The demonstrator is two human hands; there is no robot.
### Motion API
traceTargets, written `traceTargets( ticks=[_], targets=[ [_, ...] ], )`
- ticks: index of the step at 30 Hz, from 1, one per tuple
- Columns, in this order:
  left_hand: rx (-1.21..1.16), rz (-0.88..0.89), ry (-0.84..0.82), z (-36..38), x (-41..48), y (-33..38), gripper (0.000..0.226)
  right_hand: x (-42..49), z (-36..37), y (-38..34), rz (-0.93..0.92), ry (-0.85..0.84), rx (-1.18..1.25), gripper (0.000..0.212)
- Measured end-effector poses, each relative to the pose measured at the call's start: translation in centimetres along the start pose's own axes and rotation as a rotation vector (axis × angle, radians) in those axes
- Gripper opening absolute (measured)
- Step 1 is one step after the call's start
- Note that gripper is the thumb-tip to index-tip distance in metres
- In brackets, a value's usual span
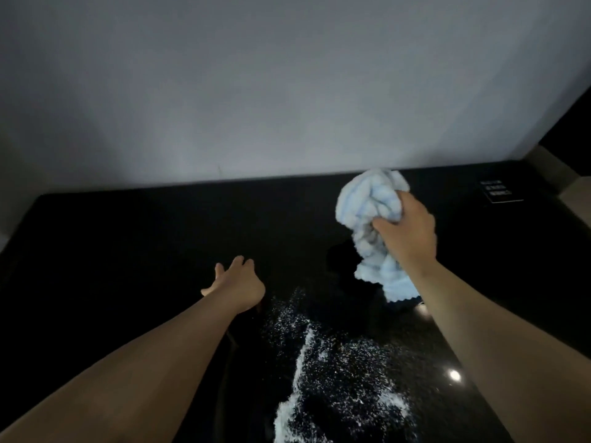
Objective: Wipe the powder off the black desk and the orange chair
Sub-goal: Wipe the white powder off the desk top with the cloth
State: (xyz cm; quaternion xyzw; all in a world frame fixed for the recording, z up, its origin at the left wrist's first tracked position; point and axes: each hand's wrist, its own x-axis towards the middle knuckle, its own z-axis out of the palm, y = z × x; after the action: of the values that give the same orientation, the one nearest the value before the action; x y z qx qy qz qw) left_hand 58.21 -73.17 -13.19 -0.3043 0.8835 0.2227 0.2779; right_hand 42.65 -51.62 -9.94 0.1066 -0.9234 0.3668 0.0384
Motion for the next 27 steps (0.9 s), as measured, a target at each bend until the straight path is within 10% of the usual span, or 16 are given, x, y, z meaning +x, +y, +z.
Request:
traceTargets(
  ticks=[7,12,20,23,27],
  targets=[
    [0.122,0.002,0.172,0.8,0.0,-0.1,0.048,2.5,-2.9,7.3,0.368,-0.162,-0.402,0.058],
    [0.084,-0.034,0.077,1.3,-0.2,0.2,0.064,-1.1,0.9,4.5,0.242,-0.171,-0.468,0.052],
    [0.122,0.112,0.048,1.3,-0.1,-2.2,0.063,-6.6,3.6,-2.7,-0.056,-0.428,0.245,0.020],
    [0.145,0.154,0.081,2.1,-1.3,-3.8,0.064,-4.2,2.1,-0.5,-0.041,-0.175,-0.099,0.030],
    [0.189,0.216,0.125,3.2,-2.1,-4.7,0.060,-5.3,1.8,1.1,0.109,-0.315,-0.470,0.058]
  ],
)
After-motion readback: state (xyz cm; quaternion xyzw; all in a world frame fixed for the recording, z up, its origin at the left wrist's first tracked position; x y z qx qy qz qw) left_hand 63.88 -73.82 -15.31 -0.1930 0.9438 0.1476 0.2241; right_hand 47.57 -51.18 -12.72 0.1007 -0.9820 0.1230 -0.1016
